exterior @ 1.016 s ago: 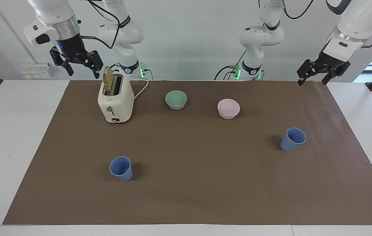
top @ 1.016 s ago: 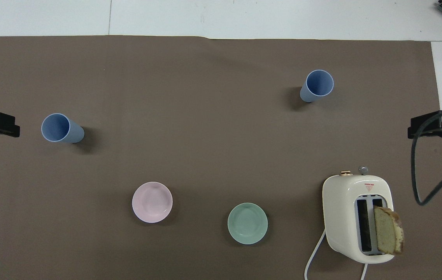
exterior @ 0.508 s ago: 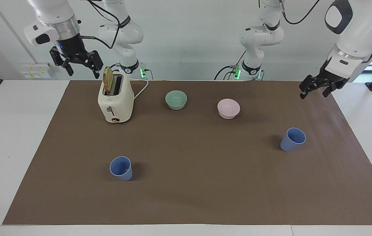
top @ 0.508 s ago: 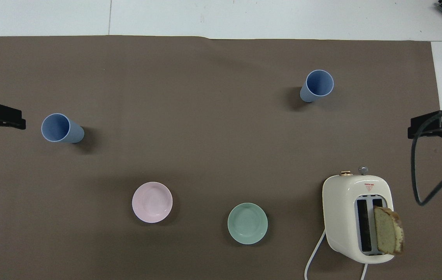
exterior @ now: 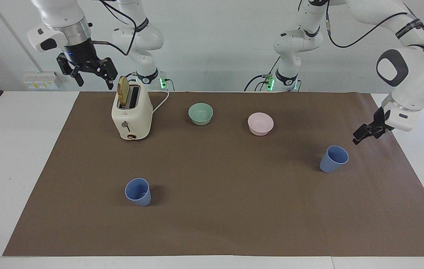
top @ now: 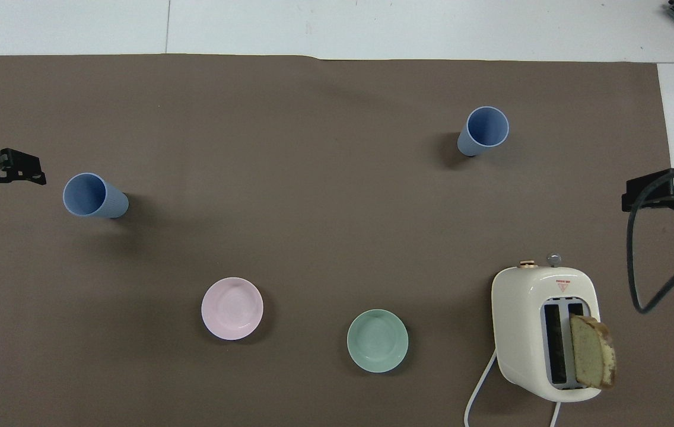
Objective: Stack blue cups with both arms
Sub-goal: 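Move the left gripper to the blue cup nearest it, then close the left gripper on the blue cup, then carry the blue cup to the table center and set it down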
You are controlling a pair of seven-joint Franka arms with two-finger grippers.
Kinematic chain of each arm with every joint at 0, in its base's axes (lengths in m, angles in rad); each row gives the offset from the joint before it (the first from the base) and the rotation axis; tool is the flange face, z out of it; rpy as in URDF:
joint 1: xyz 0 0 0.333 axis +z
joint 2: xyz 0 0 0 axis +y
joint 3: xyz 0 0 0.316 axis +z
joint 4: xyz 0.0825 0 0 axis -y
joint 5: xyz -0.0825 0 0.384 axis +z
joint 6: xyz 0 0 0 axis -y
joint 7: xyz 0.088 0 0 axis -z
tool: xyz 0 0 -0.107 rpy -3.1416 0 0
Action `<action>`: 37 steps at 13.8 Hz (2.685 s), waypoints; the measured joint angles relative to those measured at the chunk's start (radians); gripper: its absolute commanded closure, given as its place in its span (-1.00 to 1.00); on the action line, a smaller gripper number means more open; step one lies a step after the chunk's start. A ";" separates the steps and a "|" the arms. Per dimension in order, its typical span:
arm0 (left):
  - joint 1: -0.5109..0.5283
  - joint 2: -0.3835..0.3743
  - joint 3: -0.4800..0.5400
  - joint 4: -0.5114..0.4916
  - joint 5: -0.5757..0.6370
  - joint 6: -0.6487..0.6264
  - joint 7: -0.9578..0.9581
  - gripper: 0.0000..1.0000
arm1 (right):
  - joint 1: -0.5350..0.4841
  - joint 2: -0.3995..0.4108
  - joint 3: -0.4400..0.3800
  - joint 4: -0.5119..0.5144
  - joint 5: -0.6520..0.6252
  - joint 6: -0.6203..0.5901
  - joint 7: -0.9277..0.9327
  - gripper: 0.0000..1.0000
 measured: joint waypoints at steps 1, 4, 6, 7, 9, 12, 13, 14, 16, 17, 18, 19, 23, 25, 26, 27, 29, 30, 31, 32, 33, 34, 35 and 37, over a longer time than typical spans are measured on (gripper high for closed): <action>0.001 0.018 -0.001 -0.028 -0.009 0.053 -0.021 -1.00 | 0.000 0.000 0.000 0.000 0.000 0.000 0.000 -1.00; 0.001 0.036 -0.008 -0.122 -0.033 0.174 -0.053 -1.00 | 0.000 0.000 0.000 0.000 0.000 0.000 0.000 -1.00; 0.001 0.037 -0.010 -0.153 -0.036 0.193 -0.059 -1.00 | 0.000 0.000 0.000 0.000 0.000 0.000 0.000 -1.00; 0.001 0.037 -0.011 -0.166 -0.037 0.195 -0.059 -1.00 | 0.000 0.000 0.000 0.000 0.000 0.000 0.000 -1.00; 0.001 0.037 -0.014 -0.184 -0.041 0.199 -0.060 -0.97 | 0.000 0.000 0.000 0.000 0.000 0.000 0.000 -1.00; 0.000 0.035 -0.018 -0.194 -0.045 0.201 -0.062 1.00 | 0.000 0.000 0.000 0.000 0.000 0.000 0.000 -1.00; 0.000 0.034 -0.019 -0.194 -0.050 0.201 -0.062 1.00 | 0.000 0.000 0.000 0.000 0.000 0.000 0.000 -1.00; 0.000 0.034 -0.019 -0.194 -0.060 0.202 -0.062 1.00 | 0.000 0.000 0.000 0.000 0.000 0.000 0.000 -1.00; 0.000 0.033 -0.019 -0.194 -0.085 0.207 -0.062 1.00 | 0.000 0.000 0.000 0.000 0.000 0.000 0.000 -1.00; 0.000 0.033 -0.019 -0.192 -0.093 0.209 -0.062 1.00 | 0.000 0.000 0.000 0.000 0.000 0.000 0.000 -1.00; 0.000 0.033 -0.020 -0.188 -0.098 0.210 -0.062 1.00 | 0.000 0.000 0.000 0.000 0.000 0.000 0.000 -1.00; 0.000 0.032 -0.021 -0.180 -0.099 0.210 -0.062 1.00 | 0.000 0.000 0.000 0.000 0.000 0.000 0.000 -1.00; -0.015 0.023 -0.029 -0.102 -0.103 0.163 -0.067 1.00 | 0.000 0.000 0.000 0.000 0.000 0.000 0.000 -1.00; -0.045 0.014 -0.032 -0.031 -0.105 0.098 -0.120 1.00 | 0.000 0.000 0.000 0.000 0.000 0.000 0.000 -1.00; -0.069 0.009 -0.033 0.005 -0.105 0.069 -0.162 1.00 | 0.000 0.000 0.000 0.000 0.000 0.000 0.000 -1.00; -0.100 0.006 -0.034 0.035 -0.105 0.048 -0.207 1.00 | 0.000 0.000 0.000 0.000 0.000 0.000 0.000 -1.00; -0.173 0.006 -0.035 0.069 -0.105 0.033 -0.311 1.00 | 0.000 0.000 0.000 0.000 0.000 0.000 0.000 -1.00; -0.213 0.006 -0.035 0.073 -0.105 0.033 -0.364 1.00 | 0.000 0.000 0.000 0.000 0.000 0.000 0.000 -1.00; -0.257 0.007 -0.036 0.074 -0.105 0.033 -0.417 1.00 | 0.000 0.000 0.000 0.000 0.000 0.000 0.000 -1.00; -0.304 0.008 -0.036 0.074 -0.105 0.034 -0.471 1.00 | 0.000 0.000 0.000 0.000 0.000 0.000 0.000 -1.00; -0.350 0.008 -0.037 0.074 -0.104 0.039 -0.522 1.00 | 0.000 0.000 0.000 0.000 0.000 0.000 0.000 -1.00; -0.393 0.010 -0.038 0.074 -0.104 0.050 -0.571 1.00 | 0.000 0.000 0.000 0.000 0.000 0.000 0.000 -1.00; -0.439 0.016 -0.038 0.074 -0.103 0.067 -0.628 1.00 | 0.000 0.000 0.000 0.000 0.000 0.000 0.000 -1.00; -0.535 0.045 -0.038 0.075 -0.068 0.122 -0.742 1.00 | 0.000 0.000 0.000 0.000 0.000 0.000 0.000 -1.00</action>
